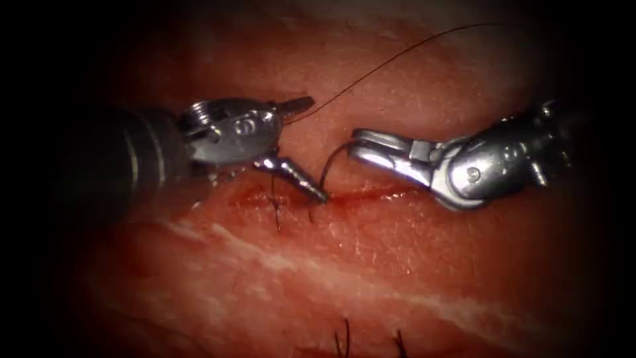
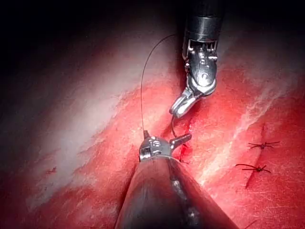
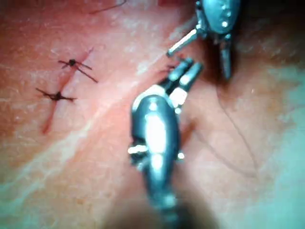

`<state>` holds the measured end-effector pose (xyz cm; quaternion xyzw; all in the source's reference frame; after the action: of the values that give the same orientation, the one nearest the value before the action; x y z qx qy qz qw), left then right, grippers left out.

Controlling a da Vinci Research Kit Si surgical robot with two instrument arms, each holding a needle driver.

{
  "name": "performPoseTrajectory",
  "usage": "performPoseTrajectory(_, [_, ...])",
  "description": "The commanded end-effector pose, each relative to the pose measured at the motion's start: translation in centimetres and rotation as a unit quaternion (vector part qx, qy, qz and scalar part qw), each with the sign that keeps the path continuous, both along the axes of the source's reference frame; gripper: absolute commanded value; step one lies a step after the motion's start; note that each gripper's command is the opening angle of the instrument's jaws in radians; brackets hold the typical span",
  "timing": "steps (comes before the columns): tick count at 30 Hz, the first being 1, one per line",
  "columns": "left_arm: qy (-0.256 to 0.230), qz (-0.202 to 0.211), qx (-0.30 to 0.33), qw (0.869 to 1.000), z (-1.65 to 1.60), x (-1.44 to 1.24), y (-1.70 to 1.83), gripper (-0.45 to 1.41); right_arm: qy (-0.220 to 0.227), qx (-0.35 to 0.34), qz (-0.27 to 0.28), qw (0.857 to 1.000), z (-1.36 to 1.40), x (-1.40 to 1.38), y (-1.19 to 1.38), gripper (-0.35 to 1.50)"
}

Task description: Wound Closure

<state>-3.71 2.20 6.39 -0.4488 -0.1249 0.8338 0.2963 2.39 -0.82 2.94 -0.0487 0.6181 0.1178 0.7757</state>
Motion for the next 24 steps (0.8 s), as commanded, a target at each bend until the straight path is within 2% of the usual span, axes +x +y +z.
performPoseTrajectory(1, [-0.003, -0.006, -0.002, 1.0, 0.06, -0.08, -0.03, 0.79, -0.01, 0.0, 0.005, 1.0, 0.05, 0.06, -0.11, -0.35])
performPoseTrajectory(5, [-0.022, -0.016, 0.02, 0.999, 0.05, -0.21, -0.03, 0.79, -0.035, -0.018, 0.013, 0.999, 0.03, 0.08, -0.11, -0.35])
performPoseTrajectory(10, [-0.041, -0.038, 0.081, 0.995, 0.07, -0.2, -0.02, 0.77, -0.046, -0.025, 0.016, 0.999, 0.01, 0.07, -0.13, -0.35])
performPoseTrajectory(11, [-0.046, -0.04, 0.093, 0.994, 0.08, -0.18, -0.02, 0.69, -0.044, -0.025, 0.016, 0.999, 0.01, 0.07, -0.13, -0.35])
performPoseTrajectory(14, [-0.051, -0.049, 0.12, 0.99, 0.08, -0.14, -0.03, 0.25, -0.045, -0.031, 0.016, 0.998, -0.01, 0.08, -0.13, -0.35])
performPoseTrajectory(15, [-0.052, -0.057, 0.135, 0.988, 0.08, -0.12, -0.04, 0.0, -0.044, -0.033, 0.016, 0.998, -0.02, 0.08, -0.13, -0.35])
performPoseTrajectory(16, [-0.052, -0.06, 0.14, 0.987, 0.08, -0.11, -0.05, -0.1, -0.044, -0.034, 0.017, 0.998, -0.02, 0.08, -0.13, -0.35])
performPoseTrajectory(22, [-0.051, -0.059, 0.136, 0.988, 0.18, -0.12, -0.08, -0.12, -0.041, -0.036, 0.021, 0.998, -0.07, 0.08, -0.11, -0.35])
performPoseTrajectory(24, [-0.047, -0.063, 0.133, 0.988, 0.22, -0.11, -0.08, 0.0, -0.041, -0.035, 0.021, 0.998, -0.08, 0.07, -0.1, -0.35])
